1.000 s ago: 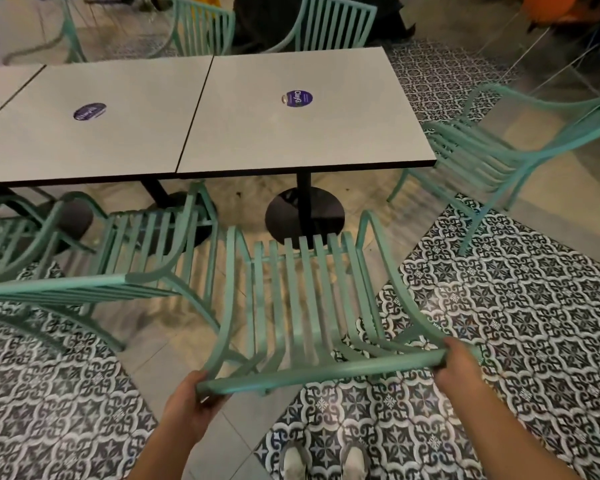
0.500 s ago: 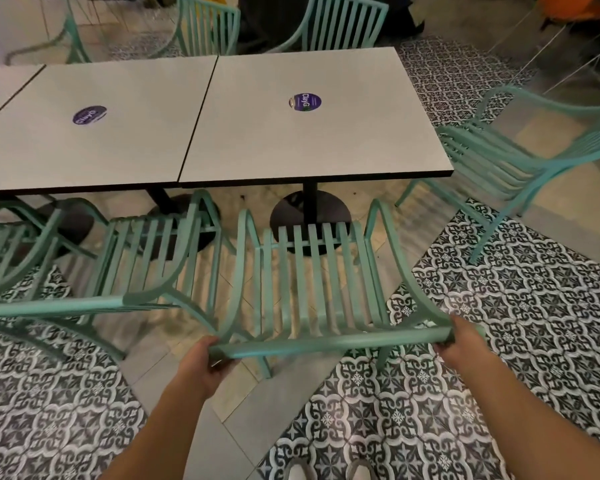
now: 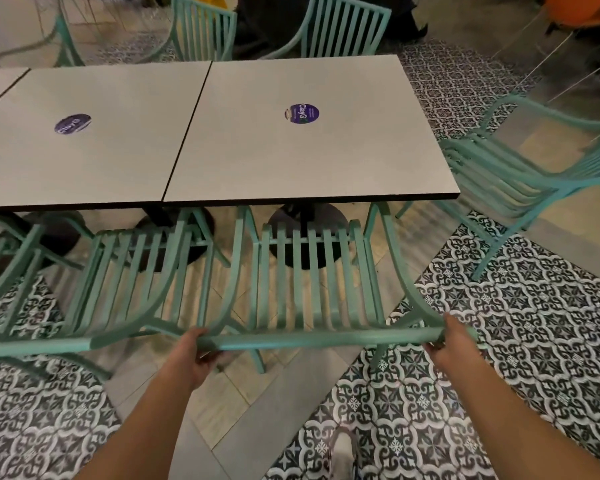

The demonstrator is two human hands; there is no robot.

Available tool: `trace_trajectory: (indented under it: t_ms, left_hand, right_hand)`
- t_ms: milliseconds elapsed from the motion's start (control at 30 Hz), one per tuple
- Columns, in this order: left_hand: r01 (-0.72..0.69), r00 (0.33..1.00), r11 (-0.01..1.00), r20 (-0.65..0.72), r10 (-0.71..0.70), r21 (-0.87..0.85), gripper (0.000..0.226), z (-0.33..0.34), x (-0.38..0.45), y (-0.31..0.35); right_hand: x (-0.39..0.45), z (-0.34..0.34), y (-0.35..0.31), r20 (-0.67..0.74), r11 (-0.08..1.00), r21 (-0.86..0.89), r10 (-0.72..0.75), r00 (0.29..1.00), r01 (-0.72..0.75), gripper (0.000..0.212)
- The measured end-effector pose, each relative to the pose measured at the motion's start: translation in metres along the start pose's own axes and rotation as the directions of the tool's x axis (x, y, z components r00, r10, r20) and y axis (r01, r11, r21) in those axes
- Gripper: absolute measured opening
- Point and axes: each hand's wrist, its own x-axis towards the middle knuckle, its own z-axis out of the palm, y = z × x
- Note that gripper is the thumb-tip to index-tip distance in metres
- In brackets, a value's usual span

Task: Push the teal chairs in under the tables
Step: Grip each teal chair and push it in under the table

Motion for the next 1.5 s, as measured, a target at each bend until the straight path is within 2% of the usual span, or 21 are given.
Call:
trace_trajectory:
  t_ms: [100,200,500,633,733,833,1033,1167,1300,1500]
  left_hand:
    - [-0.014,1.000,1.000,-0.018,0.014,0.009,0.035,0.019,0.004,0.009]
    - [-0.028,0.999,0.999,-0.034,0.029,0.020,0.025,0.036,0.011,0.019]
    - [-0.029,0.998,1.000,-0.055,0.029,0.010,0.025,0.067,0.028,0.036]
    - [-0.043,0.997,0.999,-0.062,0.043,0.010,0.024,0.074,0.032,0.040]
    - [-0.033,0.997,0.999,-0.075,0.035,0.020,0.036,0.075,0.033,0.047]
    - [-0.031,0.997,0.999,-0.076,0.033,0.030,0.038,0.078,0.031,0.053]
    - [-0.019,0.996,0.998,-0.086,0.025,0.066,0.021,0.083,0.031,0.062]
    - [-0.005,0.995,0.999,-0.099,0.010,0.045,0.035,0.082,0.036,0.064]
    - [-0.027,0.994,0.999,-0.107,0.032,0.048,0.037,0.084,0.035,0.065]
    - [-0.018,0.994,0.998,-0.106,0.023,0.053,0.034,0.081,0.035,0.069]
  right_hand:
    - [0.004,0.012,-0.012,0.004,1.000,-0.027,-0.007,1.000,0.007,0.025]
    - [0.007,0.026,-0.023,0.044,0.999,-0.041,-0.021,0.999,0.023,0.019]
    - [0.024,0.052,-0.044,0.062,0.998,-0.061,-0.012,0.998,0.016,0.023]
    - [0.025,0.064,-0.050,0.041,0.998,-0.064,0.009,0.999,-0.006,0.022]
    - [0.029,0.069,-0.050,0.042,0.999,-0.053,0.009,0.999,-0.006,0.027]
    - [0.032,0.075,-0.052,0.033,1.000,-0.020,0.003,0.999,-0.002,0.031]
    - [0.029,0.085,-0.053,0.034,1.000,-0.016,0.000,0.999,0.001,0.023]
    - [0.027,0.088,-0.051,0.015,1.000,-0.021,-0.015,1.000,0.016,0.020]
    - [0.030,0.088,-0.050,0.018,0.999,-0.018,-0.030,0.999,0.030,0.016]
    - [0.028,0.089,-0.042,0.017,0.999,0.001,-0.046,0.999,0.046,0.029]
